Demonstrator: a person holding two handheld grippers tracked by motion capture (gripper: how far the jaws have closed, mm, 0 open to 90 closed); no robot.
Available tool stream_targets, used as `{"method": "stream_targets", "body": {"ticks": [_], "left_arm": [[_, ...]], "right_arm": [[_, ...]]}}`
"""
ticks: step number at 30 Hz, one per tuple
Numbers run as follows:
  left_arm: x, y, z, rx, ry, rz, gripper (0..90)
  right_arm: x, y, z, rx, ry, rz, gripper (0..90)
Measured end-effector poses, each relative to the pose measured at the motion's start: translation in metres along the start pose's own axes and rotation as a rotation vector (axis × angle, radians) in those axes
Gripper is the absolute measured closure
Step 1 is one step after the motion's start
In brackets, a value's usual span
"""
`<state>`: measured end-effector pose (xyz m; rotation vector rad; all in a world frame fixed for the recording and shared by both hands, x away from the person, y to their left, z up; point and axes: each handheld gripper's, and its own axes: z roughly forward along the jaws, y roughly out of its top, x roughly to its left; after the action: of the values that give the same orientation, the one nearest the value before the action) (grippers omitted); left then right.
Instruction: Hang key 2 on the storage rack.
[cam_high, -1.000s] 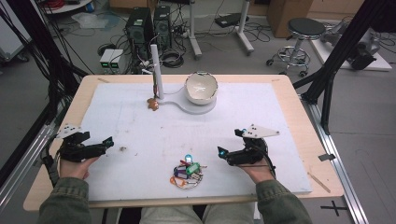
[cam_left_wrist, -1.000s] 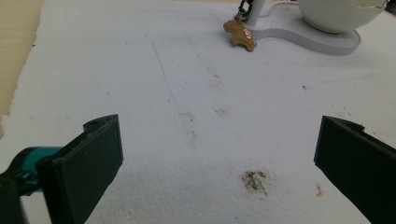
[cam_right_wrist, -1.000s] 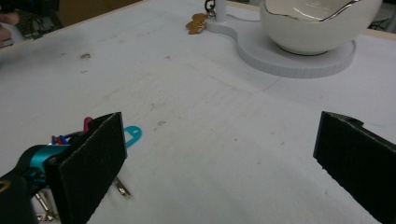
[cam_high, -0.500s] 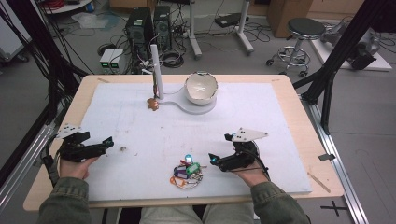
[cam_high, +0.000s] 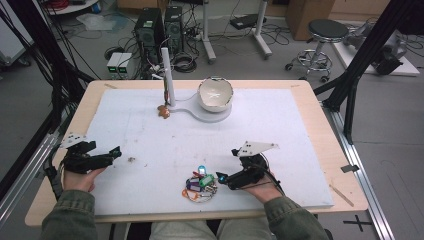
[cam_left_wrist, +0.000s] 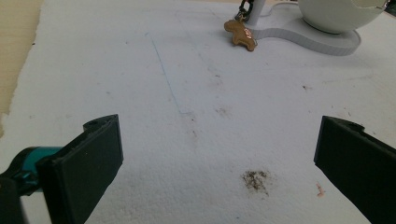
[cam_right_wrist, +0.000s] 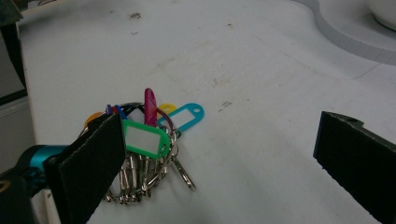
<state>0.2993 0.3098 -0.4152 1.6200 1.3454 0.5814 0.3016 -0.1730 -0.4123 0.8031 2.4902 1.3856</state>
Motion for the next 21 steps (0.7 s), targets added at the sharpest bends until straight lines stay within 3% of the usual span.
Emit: {"method": "stream_targets", "body": {"ticks": [21], "left_arm": [[0.001, 0.000, 0.002, 0.005, -0.005, -0.001, 1.7]], "right_arm": [[0.016, 0.003, 0.027, 0.092, 0.089, -0.045, 2.0]]}}
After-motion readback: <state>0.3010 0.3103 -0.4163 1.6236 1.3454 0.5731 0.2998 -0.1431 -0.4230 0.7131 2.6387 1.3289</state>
